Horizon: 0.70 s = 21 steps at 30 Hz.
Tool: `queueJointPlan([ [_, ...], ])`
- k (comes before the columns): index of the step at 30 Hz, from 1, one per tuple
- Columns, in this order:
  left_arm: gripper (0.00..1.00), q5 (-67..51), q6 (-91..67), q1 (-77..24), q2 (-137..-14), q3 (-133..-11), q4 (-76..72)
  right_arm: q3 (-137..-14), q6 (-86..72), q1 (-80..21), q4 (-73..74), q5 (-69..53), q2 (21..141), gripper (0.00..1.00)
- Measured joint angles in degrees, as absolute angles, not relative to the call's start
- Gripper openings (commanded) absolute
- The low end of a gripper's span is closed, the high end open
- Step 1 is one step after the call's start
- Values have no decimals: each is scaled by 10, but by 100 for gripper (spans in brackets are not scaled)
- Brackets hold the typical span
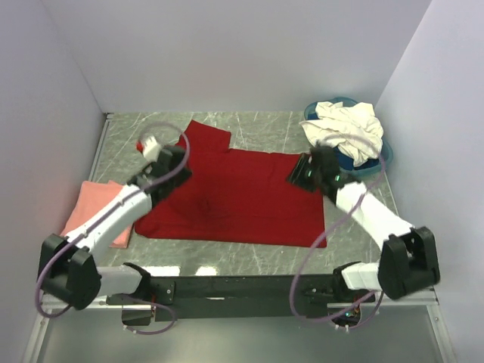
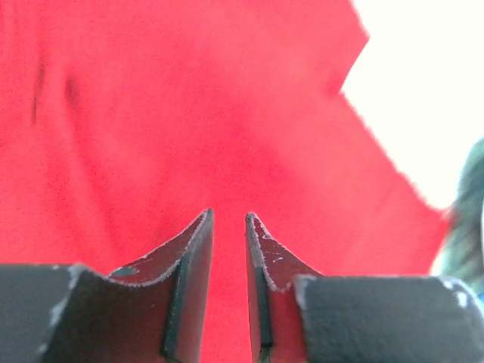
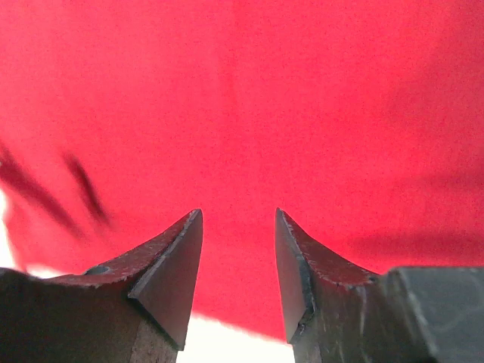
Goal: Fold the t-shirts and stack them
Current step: Fold the tshirt
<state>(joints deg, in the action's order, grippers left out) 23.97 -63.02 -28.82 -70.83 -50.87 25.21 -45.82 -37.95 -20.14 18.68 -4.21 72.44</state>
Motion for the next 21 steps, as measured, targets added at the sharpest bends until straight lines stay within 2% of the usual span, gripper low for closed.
queueJointPlan([
  [6, 32, 192, -548, -172, -848, -691, 203, -656, -338, -95, 179, -42, 876, 49],
  [12, 33, 134, -473, -129, -1032, -843, 186, -827, -314, -62, 204, -24, 1056, 48],
  [18, 35, 84, -409, -96, -1139, -909, 181, -991, -292, -58, 256, 17, 1200, 48],
  [21, 43, 65, -374, -81, -1177, -944, 182, -1054, -284, -47, 284, 43, 1254, 47],
])
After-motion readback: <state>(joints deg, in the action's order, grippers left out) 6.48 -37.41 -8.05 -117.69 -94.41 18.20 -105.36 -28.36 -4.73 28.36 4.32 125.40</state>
